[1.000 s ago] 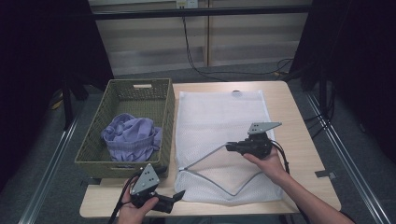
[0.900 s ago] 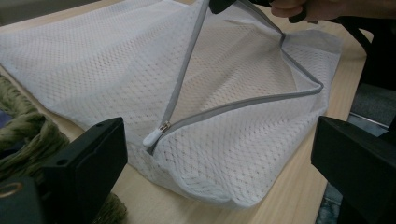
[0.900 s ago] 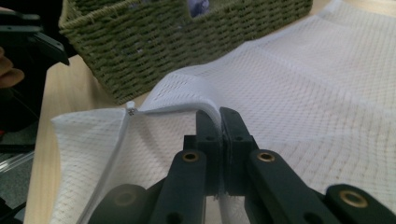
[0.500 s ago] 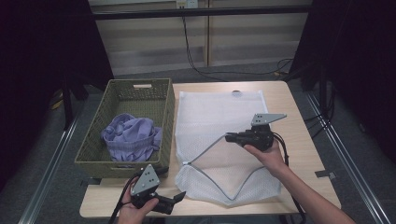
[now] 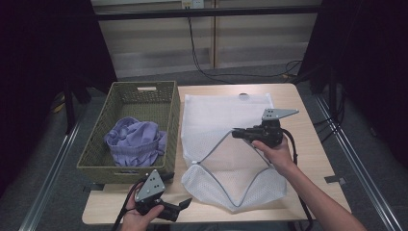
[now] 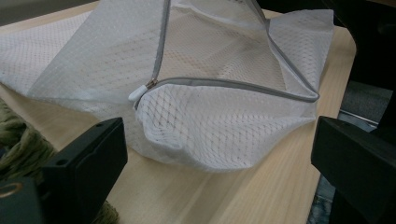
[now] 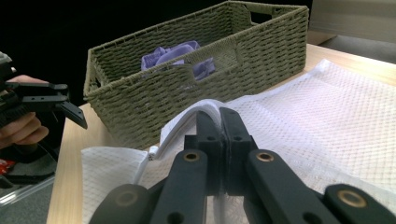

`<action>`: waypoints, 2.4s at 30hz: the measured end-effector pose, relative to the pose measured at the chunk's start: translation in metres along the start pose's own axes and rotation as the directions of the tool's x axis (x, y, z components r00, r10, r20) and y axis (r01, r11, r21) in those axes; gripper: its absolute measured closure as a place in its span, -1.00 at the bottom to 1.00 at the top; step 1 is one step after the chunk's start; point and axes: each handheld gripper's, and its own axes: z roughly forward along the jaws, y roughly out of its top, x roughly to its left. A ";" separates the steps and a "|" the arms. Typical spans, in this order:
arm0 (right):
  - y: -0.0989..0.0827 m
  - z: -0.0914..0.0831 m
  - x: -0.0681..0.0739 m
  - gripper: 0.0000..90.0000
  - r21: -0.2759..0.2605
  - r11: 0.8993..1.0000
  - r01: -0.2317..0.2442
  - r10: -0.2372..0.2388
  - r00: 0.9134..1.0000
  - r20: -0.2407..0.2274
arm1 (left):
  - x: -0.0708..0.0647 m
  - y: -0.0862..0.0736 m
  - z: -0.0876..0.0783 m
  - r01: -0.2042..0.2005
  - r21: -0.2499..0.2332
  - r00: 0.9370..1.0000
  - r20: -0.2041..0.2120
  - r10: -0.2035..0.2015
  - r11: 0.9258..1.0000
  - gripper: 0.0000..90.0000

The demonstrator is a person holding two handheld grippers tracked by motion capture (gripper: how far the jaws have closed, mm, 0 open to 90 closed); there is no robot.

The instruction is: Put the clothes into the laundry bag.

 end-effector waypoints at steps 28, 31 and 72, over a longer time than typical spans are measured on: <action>-0.008 0.002 0.001 0.96 0.020 1.000 0.003 -0.003 1.000 -0.008 | 0.050 0.046 -0.064 0.084 -0.124 0.983 -0.151 -0.102 0.989 -0.92; -0.008 0.002 0.001 0.96 0.022 1.000 0.010 -0.009 1.000 -0.010 | 0.064 0.050 -0.068 0.081 -0.068 0.976 -0.195 -0.092 0.994 -0.89; -0.011 0.004 -0.003 0.96 0.046 0.999 0.012 -0.011 1.000 -0.019 | 0.208 0.035 -0.017 0.244 0.195 0.935 -0.306 -0.177 0.950 -0.92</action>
